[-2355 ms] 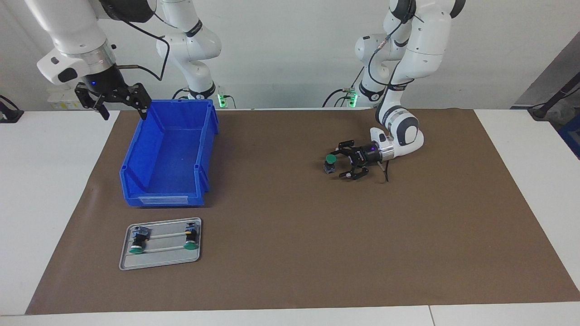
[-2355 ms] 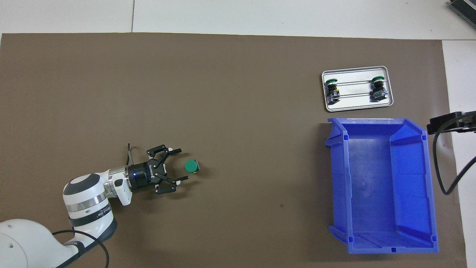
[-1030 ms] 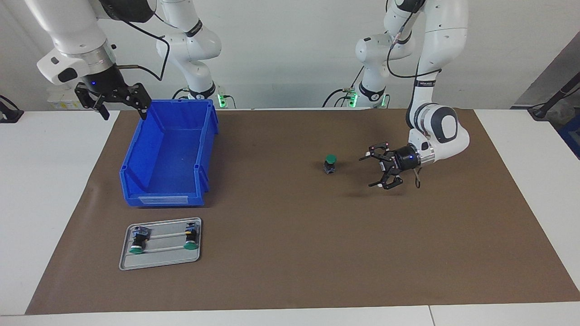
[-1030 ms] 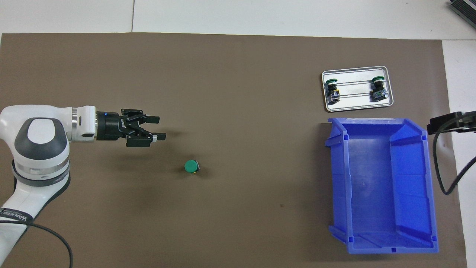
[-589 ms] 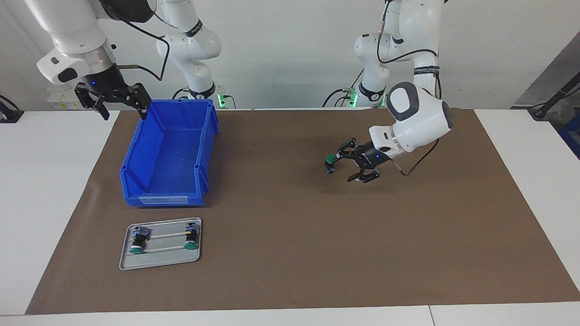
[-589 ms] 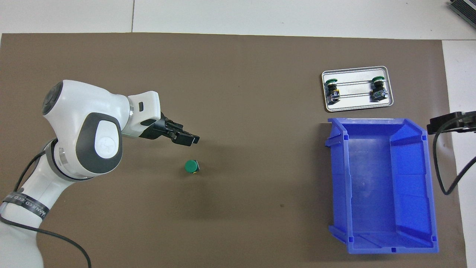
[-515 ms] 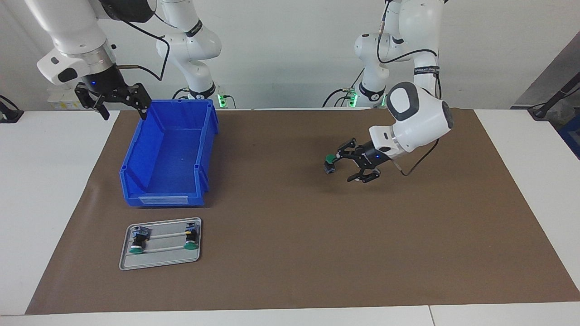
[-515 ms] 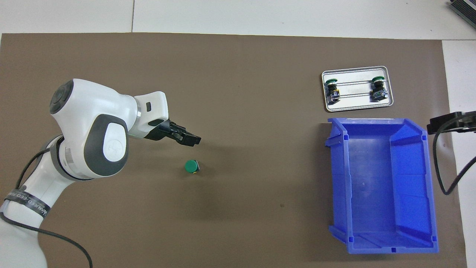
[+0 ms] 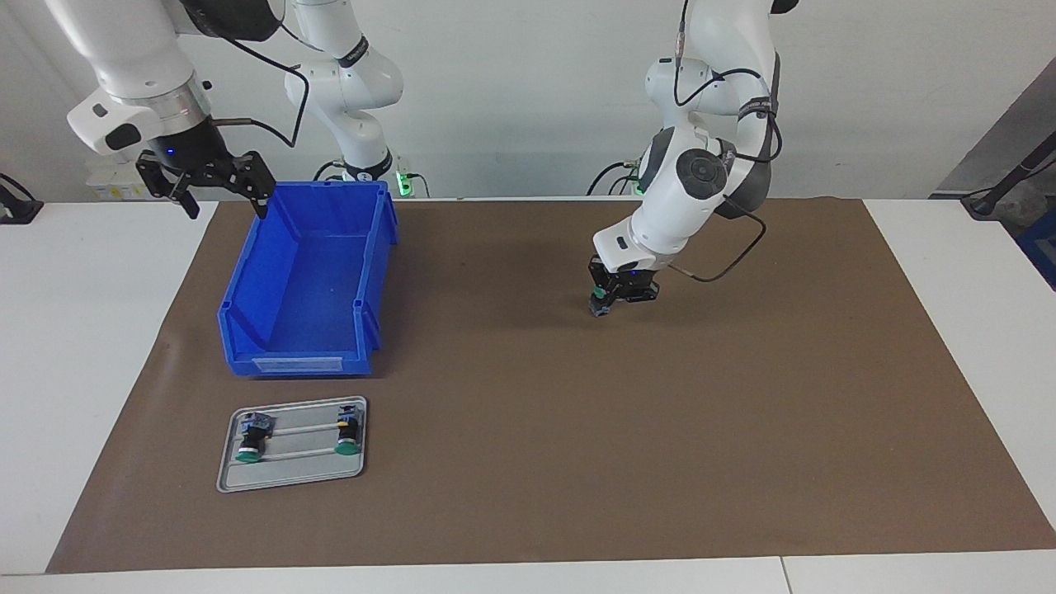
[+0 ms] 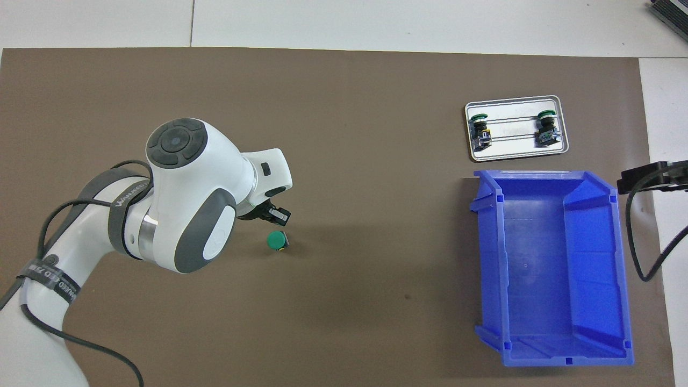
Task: Place and press button with both arms
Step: 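Press down on top of the green button with the left gripper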
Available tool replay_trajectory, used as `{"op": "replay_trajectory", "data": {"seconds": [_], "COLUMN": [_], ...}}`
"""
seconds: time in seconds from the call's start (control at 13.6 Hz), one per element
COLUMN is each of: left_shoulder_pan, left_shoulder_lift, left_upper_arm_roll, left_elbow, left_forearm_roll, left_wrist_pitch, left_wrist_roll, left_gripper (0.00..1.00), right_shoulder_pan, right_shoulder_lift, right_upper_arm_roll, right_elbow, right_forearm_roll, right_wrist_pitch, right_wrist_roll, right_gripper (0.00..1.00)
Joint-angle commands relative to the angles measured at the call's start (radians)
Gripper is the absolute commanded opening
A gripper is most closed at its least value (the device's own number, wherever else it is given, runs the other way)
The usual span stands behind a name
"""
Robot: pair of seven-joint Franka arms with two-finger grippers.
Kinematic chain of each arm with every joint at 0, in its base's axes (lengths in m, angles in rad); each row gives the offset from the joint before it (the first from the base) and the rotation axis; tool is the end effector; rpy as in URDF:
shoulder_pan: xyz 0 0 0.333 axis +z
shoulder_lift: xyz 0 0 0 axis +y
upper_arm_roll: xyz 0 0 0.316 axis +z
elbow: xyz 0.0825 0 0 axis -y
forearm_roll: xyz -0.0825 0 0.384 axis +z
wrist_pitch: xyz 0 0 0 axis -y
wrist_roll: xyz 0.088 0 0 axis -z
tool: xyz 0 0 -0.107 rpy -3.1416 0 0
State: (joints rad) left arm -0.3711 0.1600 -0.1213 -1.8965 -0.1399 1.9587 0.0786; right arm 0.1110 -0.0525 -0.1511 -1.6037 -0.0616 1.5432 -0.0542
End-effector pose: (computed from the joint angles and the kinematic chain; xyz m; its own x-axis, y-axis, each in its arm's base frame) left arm 0.5143 -0.2836 0.4118 0.8654 -0.4931 -0.0893 -0.4777 -0.8656 0.1499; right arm 0.5346 -0.0305 0.6350 0.9999 0.0126 -0.0115 0.0132 -0.9985 0.0531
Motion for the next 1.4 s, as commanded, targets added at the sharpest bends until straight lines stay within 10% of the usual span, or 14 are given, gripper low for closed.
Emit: {"op": "replay_trajectory", "data": {"seconds": [0.0, 1.32], "left_shoulder_pan": [-0.054, -0.089], "left_shoulder_lift": [0.004, -0.094], "left_upper_arm_roll": [0.012, 0.008], "left_elbow": [0.019, -0.289], "left_forearm_roll": [0.089, 0.088], "left_wrist_pitch": [-0.049, 0.238], "left_wrist_roll": [-0.091, -0.151], "left_gripper": [0.00, 0.00], "right_shoulder_pan": [-0.011, -0.011], "right_shoulder_lift": [0.000, 0.000], "right_upper_arm_roll": [0.004, 0.004], "right_elbow": [-0.001, -0.001], "right_forearm_roll": [0.008, 0.008], "right_wrist_pitch": [-0.003, -0.003], "right_wrist_roll": [-0.023, -0.023], "right_gripper": [1.00, 1.00]}}
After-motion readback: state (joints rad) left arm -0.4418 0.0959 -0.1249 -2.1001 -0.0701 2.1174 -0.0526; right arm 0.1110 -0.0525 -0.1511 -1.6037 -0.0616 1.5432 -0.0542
